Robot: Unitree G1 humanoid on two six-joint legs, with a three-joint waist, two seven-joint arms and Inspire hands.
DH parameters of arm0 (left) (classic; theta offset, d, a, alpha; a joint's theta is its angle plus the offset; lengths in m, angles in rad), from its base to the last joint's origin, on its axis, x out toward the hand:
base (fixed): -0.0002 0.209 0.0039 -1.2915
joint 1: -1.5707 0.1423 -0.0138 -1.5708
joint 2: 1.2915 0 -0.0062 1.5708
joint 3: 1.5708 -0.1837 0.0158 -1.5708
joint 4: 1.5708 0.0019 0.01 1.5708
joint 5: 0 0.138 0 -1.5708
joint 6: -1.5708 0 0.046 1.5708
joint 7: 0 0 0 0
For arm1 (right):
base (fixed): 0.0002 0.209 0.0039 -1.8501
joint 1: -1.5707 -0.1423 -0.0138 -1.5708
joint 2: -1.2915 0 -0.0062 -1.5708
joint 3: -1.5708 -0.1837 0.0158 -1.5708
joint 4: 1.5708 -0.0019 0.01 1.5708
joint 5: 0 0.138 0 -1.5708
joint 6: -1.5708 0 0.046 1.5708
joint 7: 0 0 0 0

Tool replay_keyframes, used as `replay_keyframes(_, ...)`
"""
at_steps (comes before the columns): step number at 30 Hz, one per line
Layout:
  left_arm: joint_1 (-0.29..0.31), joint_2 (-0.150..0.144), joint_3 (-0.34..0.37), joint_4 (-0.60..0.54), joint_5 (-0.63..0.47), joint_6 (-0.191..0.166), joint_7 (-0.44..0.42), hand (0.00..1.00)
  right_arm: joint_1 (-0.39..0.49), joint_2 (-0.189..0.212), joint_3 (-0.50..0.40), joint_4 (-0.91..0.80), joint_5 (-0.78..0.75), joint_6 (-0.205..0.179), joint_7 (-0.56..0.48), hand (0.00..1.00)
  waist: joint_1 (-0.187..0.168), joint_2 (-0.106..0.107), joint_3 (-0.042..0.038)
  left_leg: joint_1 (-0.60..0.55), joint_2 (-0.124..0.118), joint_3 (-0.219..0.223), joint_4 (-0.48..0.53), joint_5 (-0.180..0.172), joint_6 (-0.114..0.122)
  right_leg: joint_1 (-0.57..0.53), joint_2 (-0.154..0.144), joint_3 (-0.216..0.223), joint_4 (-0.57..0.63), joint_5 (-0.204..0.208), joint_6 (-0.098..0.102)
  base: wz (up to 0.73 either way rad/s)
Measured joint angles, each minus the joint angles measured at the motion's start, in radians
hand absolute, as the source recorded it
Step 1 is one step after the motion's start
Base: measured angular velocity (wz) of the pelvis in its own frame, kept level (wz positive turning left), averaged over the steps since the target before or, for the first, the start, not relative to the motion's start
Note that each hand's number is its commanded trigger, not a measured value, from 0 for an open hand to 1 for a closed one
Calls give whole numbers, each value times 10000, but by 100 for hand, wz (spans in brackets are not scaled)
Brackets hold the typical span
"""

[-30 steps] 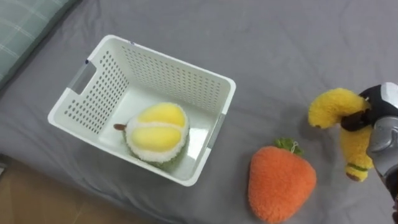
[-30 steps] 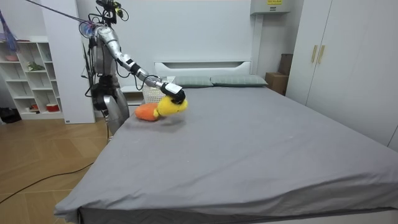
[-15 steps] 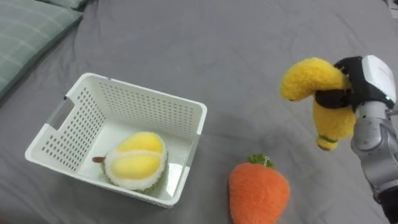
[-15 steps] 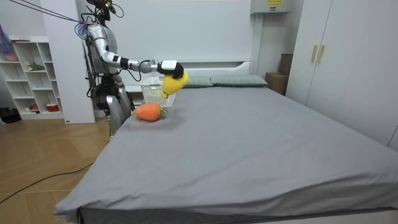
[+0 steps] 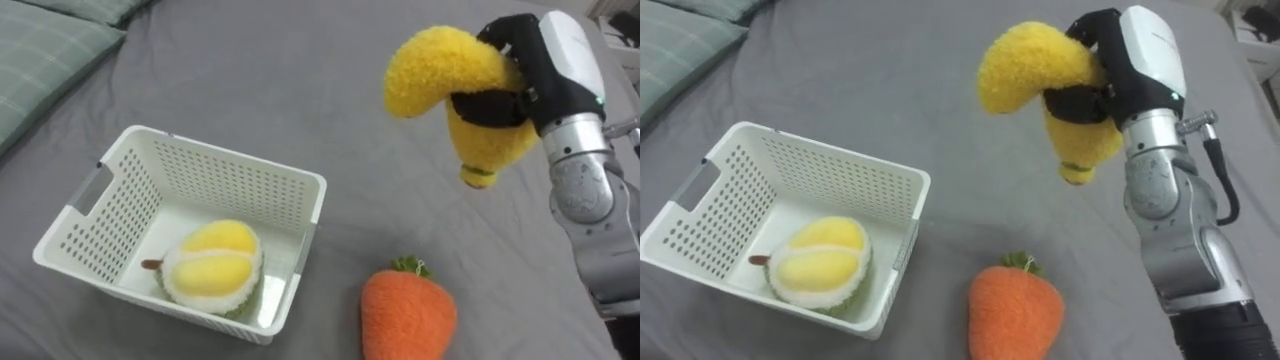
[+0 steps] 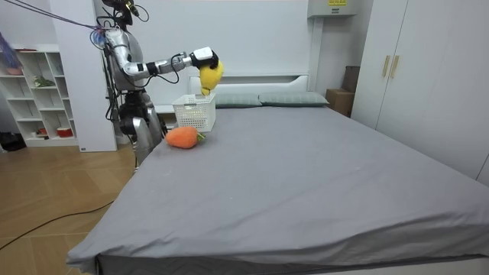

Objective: Collect toys from the bed

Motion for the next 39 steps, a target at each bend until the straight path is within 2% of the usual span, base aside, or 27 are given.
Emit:
replay_keyframes(2,-13,-102,-2,-182,290,3,0,0,-2,102,33,-231,6,-8,254,100,31,2,-2,14,-1,-53,4,-1,-1,40,-1,-67,2,0,0,7)
replay_keyframes(5,-76,-296,-2,-217,359,3,0,0,-5,354,46,-279,61,71,642,100,266,38,22,102,2,-72,-6,-4,-5,135,5,-112,-1,0,1,1)
replay_keyframes(8,-181,-427,-20,-151,390,14,-3,0,-5,882,268,-279,-83,293,831,100,546,61,37,173,20,-73,-23,-19,-21,176,26,-46,2,-3,3,-3)
replay_keyframes(14,-213,-446,-4,-139,589,112,-58,0,-9,1142,882,-351,-80,672,1424,100,805,53,33,122,5,-212,-19,-21,-20,203,10,-194,16,-8,11,7)
replay_keyframes(16,-240,-446,-10,-74,572,123,-58,0,-67,1414,1164,-357,-17,899,1644,100,884,42,27,144,1,-299,-15,-20,-21,276,10,-233,22,-17,26,11)
replay_keyframes(22,-486,-478,-33,67,595,205,-61,0,-300,2358,1716,-356,-41,1083,2241,100,1188,41,28,106,-9,-362,-18,-20,-21,251,7,-237,17,-27,40,3)
replay_keyframes(27,-544,-533,-13,-16,891,252,-63,0,-658,2761,1943,-355,-39,1141,2259,98,1591,37,25,45,-25,-404,-15,-20,-18,181,-6,-286,17,-32,48,2)
replay_keyframes(28,-569,-542,-15,-76,1012,275,-64,0,-711,2798,2064,-355,-36,1145,2281,78,1627,31,21,24,-28,-450,-8,-20,-17,183,-17,-401,13,-33,48,9)
replay_keyframes(31,-672,-546,2,-72,1306,280,-64,0,-711,2902,2160,-354,-34,1205,2377,67,1873,-8,12,-3,-36,-508,0,-18,-16,185,-27,-479,12,-35,52,8)
replay_keyframes(32,-686,-546,8,-58,1307,280,-64,0,-711,2915,2165,-354,-33,1217,2388,67,1908,-16,14,-12,-44,-529,0,-18,-15,188,-32,-492,10,-38,57,8)
replay_keyframes(34,-723,-554,27,37,1307,280,-65,0,-720,2976,2189,-352,-20,1239,2479,54,1961,-49,14,-25,-96,-620,1,-12,-7,202,-75,-502,10,-82,101,9)
replay_keyframes(35,-734,-551,70,33,1307,280,-66,0,-725,2979,2259,-339,-7,1249,2481,9,2021,-72,27,-27,-107,-620,-1,-12,-5,200,-84,-509,8,-89,105,0)
replay_keyframes(36,-744,-553,99,33,1320,282,-67,0,-726,2978,2320,-332,16,1277,2481,0,2058,-89,33,-25,-109,-621,-7,-13,-5,201,-85,-495,7,-89,107,0)
replay_keyframes(39,-805,-555,242,32,1484,288,-80,0,-725,2992,2528,-316,60,1323,2694,0,2231,-193,61,-27,-114,-634,-11,-15,-2,206,-85,-492,-2,-91,109,0)
